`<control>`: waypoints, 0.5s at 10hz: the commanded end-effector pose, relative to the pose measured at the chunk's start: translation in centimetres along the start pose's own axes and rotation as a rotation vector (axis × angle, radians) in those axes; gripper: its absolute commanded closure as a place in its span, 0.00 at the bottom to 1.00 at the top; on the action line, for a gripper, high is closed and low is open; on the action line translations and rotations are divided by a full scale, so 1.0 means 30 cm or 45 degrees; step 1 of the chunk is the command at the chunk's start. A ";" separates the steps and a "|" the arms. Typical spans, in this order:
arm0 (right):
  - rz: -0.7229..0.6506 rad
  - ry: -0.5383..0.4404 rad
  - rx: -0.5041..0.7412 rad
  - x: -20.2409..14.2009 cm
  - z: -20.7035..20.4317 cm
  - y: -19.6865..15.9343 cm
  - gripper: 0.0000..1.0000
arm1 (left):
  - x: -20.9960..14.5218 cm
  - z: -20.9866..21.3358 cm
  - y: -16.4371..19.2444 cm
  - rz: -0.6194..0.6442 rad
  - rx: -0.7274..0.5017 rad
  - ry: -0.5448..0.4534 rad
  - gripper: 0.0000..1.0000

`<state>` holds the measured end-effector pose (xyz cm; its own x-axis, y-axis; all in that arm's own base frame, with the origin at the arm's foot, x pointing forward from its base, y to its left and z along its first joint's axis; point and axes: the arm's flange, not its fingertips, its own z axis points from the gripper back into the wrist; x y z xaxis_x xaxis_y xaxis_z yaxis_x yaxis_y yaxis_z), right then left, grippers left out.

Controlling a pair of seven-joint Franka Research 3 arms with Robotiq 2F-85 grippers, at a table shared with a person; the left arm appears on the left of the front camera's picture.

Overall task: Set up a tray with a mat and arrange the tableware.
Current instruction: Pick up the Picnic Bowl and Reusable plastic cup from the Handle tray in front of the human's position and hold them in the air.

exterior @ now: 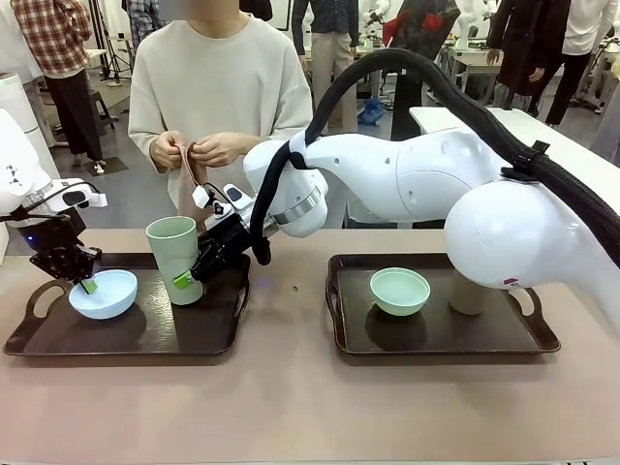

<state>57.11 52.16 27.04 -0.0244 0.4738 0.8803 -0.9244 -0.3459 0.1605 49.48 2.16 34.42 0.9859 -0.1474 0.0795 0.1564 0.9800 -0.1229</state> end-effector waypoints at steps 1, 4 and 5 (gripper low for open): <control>0.006 0.017 -0.006 -0.001 -0.003 -0.034 0.77 | -0.006 0.011 0.011 0.002 -0.001 -0.017 1.00; -0.071 0.092 -0.060 0.031 0.046 -0.003 1.00 | -0.029 0.076 -0.004 -0.005 0.012 0.026 1.00; -0.061 0.098 -0.052 0.100 0.104 0.056 1.00 | -0.056 0.139 -0.004 -0.002 -0.002 0.064 1.00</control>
<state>57.78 51.40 28.63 -0.0147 0.5004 0.8657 -0.9351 -0.3134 0.1653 48.72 2.43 36.31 0.9859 -0.1538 0.0660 0.1613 0.9783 -0.1300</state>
